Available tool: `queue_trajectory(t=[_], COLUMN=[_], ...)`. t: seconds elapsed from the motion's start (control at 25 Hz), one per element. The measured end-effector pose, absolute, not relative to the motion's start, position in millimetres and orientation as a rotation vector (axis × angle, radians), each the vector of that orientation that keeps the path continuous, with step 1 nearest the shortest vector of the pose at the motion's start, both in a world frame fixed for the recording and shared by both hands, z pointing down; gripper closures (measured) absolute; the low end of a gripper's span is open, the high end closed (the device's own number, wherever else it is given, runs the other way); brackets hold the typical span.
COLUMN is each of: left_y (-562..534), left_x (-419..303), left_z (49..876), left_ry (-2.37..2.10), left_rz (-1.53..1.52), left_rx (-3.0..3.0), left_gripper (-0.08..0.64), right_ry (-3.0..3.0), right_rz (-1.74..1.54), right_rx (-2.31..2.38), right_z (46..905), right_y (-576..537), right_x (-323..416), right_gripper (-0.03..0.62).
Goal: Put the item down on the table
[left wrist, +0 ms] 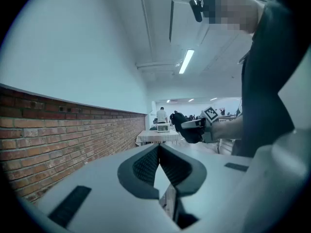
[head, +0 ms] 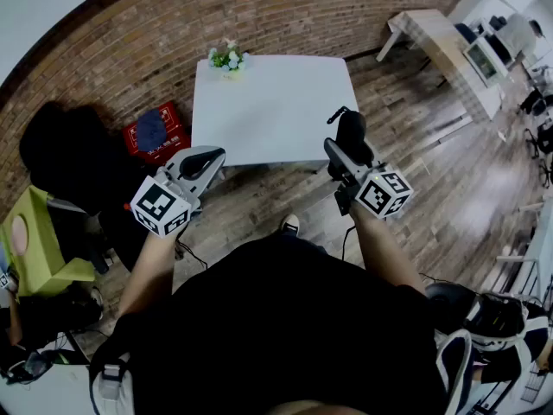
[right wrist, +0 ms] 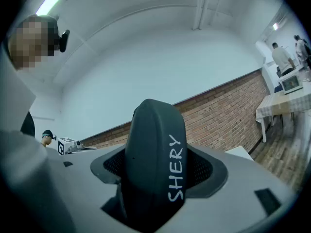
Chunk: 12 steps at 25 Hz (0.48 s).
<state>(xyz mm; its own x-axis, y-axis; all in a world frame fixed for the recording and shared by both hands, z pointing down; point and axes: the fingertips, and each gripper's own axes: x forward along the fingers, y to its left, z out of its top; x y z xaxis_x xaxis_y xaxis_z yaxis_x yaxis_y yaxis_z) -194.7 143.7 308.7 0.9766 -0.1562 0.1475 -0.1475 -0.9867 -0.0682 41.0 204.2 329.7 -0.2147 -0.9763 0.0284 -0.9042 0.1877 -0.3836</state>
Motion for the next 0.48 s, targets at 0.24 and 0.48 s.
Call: queue_trajectory(t=[0.24,0.48], left_y=[154,156], left_x=[-211,-219], left_z=[302,299], left_ry=[0.258,0.295], left_rz=[-0.221,-0.215], left_rx=[-3.070,-3.064], left_gripper=[0.549,0.549], right_ry=[2.228,2.227], right_rz=[-0.461,-0.449], right_rx=[-1.827,-1.829], right_z=[325,324], right_y=[222,226], right_x=[32,36], right_gripper=[0.242,0.242])
